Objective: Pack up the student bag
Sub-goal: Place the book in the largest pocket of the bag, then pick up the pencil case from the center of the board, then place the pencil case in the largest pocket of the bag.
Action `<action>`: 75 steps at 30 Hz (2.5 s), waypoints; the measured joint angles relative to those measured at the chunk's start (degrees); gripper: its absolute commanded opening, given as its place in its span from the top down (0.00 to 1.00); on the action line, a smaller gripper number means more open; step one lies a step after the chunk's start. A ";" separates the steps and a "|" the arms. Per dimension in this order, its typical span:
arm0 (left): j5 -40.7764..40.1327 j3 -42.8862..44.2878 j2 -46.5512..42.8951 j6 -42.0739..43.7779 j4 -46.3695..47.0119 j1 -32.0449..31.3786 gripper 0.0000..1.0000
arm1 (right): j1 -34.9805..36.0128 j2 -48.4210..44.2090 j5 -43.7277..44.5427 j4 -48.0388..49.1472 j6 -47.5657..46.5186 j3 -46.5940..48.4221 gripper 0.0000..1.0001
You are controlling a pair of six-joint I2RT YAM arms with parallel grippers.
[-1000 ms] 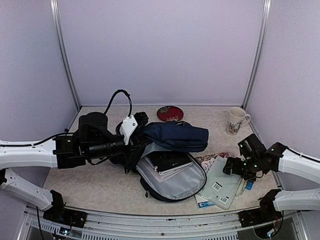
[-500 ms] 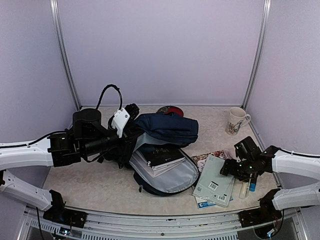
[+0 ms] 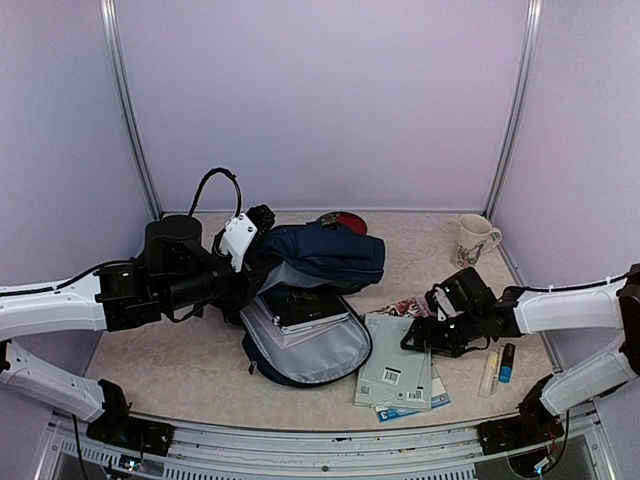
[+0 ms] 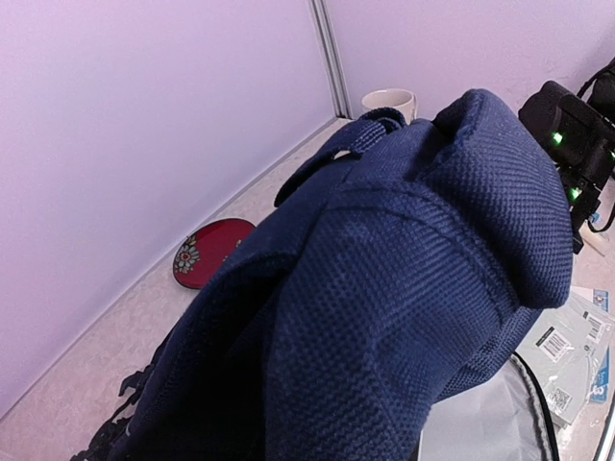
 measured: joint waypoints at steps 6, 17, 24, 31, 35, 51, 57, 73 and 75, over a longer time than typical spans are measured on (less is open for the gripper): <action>0.15 0.00 0.02 0.00 -0.24 0.02 1.00 | -0.17 -5.07 -4.04 0.74 1.38 -3.02 0.27; 0.37 0.00 0.04 -0.11 -1.05 0.04 1.00 | -1.33 -18.40 -13.49 11.32 8.07 -6.93 0.30; 0.70 0.00 0.04 -0.20 -1.07 0.04 1.00 | -1.31 -12.44 -16.31 20.26 12.92 -12.50 0.32; 1.22 0.00 0.04 -0.20 -1.42 0.04 1.00 | 0.72 -6.27 -17.42 24.70 13.99 -11.32 0.93; 1.16 0.00 0.04 -0.17 -1.64 0.04 1.00 | 1.25 -5.81 -17.97 22.84 15.19 -8.22 1.00; 1.84 0.00 -0.22 -1.25 -1.33 0.87 1.00 | 3.50 -29.68 -5.79 -9.86 -8.66 9.86 1.00; 3.39 0.00 -1.60 -1.79 -1.42 2.69 1.00 | 14.60 -26.75 -3.52 -3.78 -26.69 10.36 1.00; 12.20 -0.02 -1.68 -1.62 -1.88 3.63 1.00 | 18.45 -6.14 -25.18 34.05 -84.48 10.58 1.00; 13.79 -0.02 -1.70 -1.57 -1.90 3.69 1.00 | 18.21 -2.49 -25.57 36.24 -88.32 10.73 1.00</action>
